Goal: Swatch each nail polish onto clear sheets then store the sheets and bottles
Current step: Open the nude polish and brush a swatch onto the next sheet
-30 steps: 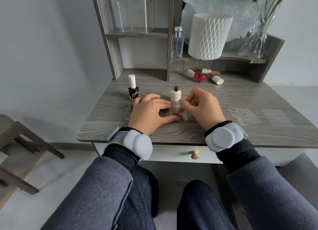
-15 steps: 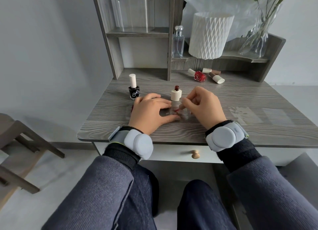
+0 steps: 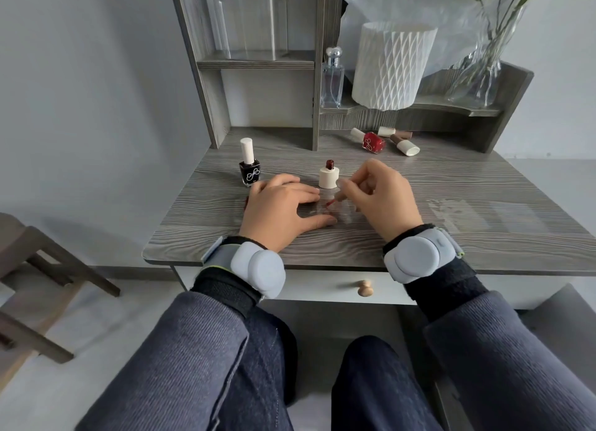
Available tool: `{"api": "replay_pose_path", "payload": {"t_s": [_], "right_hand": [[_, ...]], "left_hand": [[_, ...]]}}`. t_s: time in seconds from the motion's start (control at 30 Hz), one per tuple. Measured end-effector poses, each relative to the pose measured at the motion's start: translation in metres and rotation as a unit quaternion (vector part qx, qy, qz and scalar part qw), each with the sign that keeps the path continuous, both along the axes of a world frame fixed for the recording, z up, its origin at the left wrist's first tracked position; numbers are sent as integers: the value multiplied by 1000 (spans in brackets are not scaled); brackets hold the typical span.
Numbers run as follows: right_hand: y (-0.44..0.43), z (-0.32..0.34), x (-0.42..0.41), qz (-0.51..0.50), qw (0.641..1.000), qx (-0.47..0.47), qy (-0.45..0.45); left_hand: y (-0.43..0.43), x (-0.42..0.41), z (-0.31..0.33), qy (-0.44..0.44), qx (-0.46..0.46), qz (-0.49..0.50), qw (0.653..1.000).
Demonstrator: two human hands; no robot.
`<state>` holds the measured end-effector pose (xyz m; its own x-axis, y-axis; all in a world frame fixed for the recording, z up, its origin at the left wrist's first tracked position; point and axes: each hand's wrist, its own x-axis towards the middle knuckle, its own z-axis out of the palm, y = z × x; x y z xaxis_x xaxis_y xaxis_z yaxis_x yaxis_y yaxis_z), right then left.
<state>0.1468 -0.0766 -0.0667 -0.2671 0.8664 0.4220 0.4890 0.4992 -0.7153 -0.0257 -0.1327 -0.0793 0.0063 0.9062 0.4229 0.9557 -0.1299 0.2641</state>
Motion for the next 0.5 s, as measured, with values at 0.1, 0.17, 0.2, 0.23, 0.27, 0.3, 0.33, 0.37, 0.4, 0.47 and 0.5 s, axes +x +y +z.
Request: {"api": "replay_pose_path", "payload": {"t_s": [0.1,0.17,0.2,0.23,0.27,0.3,0.33,0.37,0.4,0.47,0.5], "right_hand": [[2,-2,1,-5,999,-4,-37],[0,-1,2,-27,999,6,-30],[0,0,2,-39,999,15,-19],[0,1,2,-46,999,21,-1],[0,1,2,-47,998,22,22],[0,1,3,-44,998,20,41],[0,1,2,-40,998,16,48],[0,1,2,-35,998,12,46],[-1,2,1,-26,999,8,38],[-2,2,0,-15,1000,2,11],[-1,1,0,-12,1000,-3,-1]], "left_hand": [[0,0,0,0,3,1,1000],[0,0,-1,0,2,1,1000],[0,0,0,-1,2,0,1000],[0,0,0,-1,2,0,1000],[0,0,0,-1,2,0,1000],[0,0,0,-1,2,0,1000],[0,0,-1,0,1,1,1000],[0,0,-1,1,1,1,1000],[0,0,-1,2,1,1,1000],[0,1,0,3,3,0,1000],[0,1,0,3,4,0,1000]]}}
